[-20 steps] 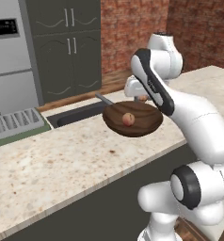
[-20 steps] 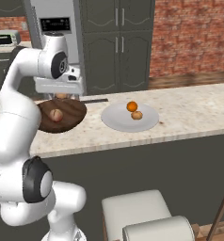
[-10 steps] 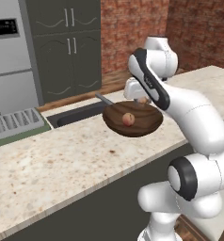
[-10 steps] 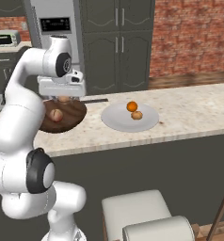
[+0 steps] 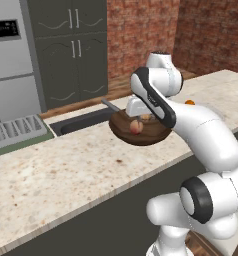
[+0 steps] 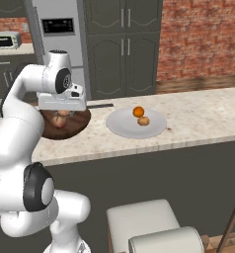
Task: Take the fruits from the plate on the dining counter and place two fruits in each bowl.
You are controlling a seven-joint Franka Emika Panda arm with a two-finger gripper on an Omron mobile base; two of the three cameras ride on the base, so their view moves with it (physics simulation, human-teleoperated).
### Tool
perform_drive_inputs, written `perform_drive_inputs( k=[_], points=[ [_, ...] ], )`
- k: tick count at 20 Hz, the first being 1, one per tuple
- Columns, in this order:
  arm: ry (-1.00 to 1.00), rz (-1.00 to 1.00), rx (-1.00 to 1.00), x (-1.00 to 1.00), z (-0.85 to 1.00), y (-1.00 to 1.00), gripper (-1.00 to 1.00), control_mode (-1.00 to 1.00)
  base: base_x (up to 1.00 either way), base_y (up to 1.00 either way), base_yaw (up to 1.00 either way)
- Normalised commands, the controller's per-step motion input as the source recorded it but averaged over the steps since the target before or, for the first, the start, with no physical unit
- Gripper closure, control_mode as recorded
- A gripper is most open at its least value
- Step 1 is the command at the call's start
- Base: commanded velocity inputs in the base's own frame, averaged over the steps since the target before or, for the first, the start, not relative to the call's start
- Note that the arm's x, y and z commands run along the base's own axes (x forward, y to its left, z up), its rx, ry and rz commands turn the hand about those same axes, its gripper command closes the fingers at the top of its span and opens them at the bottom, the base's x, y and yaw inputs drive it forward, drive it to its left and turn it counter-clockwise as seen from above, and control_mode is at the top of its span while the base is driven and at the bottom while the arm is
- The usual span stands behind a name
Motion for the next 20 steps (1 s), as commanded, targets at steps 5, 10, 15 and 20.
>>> perform_drive_inputs(
  k=[5, 10, 15, 20],
  points=[
    [0.00, -0.03, 0.00, 0.22, -0.02, -0.21, 1.00, -1.00, 0.00, 0.00, 0.00],
    [0.00, 0.00, 0.00, 0.10, -0.04, -0.07, 1.00, -1.00, 0.00, 0.00, 0.00],
    [0.00, 0.00, 0.00, -0.04, 0.00, 0.00, -1.00, -1.00, 0.00, 0.00, 0.00],
    [0.00, 0.00, 0.00, 0.00, 0.00, 0.00, -1.00, -1.00, 0.00, 0.00, 0.00]
  ],
)
